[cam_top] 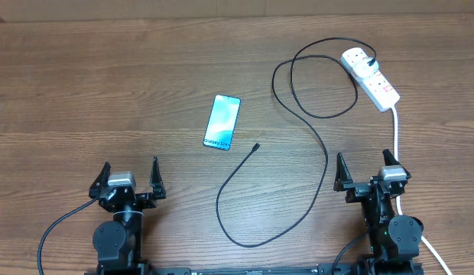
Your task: Plug charger to phone and switch on socket
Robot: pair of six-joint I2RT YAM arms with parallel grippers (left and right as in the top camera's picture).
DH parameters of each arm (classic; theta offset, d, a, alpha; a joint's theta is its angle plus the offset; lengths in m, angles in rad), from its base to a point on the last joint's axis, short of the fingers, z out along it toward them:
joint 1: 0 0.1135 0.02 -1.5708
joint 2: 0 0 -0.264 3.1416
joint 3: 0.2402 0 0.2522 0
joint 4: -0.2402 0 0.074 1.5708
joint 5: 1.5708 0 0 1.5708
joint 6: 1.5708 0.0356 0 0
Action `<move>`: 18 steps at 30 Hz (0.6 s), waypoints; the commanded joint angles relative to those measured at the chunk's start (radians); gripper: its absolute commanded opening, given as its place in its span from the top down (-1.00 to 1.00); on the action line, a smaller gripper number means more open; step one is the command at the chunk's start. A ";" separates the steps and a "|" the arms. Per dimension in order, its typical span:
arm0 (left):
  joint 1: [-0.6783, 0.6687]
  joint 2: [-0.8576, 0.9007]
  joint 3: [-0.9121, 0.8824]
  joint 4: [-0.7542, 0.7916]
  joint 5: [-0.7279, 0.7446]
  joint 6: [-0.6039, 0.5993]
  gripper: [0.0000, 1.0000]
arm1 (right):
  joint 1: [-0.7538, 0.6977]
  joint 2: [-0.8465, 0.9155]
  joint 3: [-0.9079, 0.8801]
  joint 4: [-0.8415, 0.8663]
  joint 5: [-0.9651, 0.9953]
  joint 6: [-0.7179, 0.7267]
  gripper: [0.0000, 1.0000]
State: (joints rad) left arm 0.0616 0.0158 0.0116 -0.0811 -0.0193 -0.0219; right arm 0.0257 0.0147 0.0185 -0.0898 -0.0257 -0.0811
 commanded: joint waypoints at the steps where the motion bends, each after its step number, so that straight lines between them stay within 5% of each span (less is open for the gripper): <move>1: 0.010 -0.008 -0.007 0.004 0.010 0.019 -1.00 | -0.004 -0.012 -0.010 0.006 0.002 0.005 -1.00; 18: 0.010 -0.008 -0.007 0.004 0.009 0.019 -0.99 | -0.004 -0.012 -0.010 0.006 0.002 0.005 -1.00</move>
State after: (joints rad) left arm 0.0616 0.0158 0.0116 -0.0811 -0.0193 -0.0219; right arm 0.0261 0.0147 0.0185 -0.0895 -0.0261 -0.0818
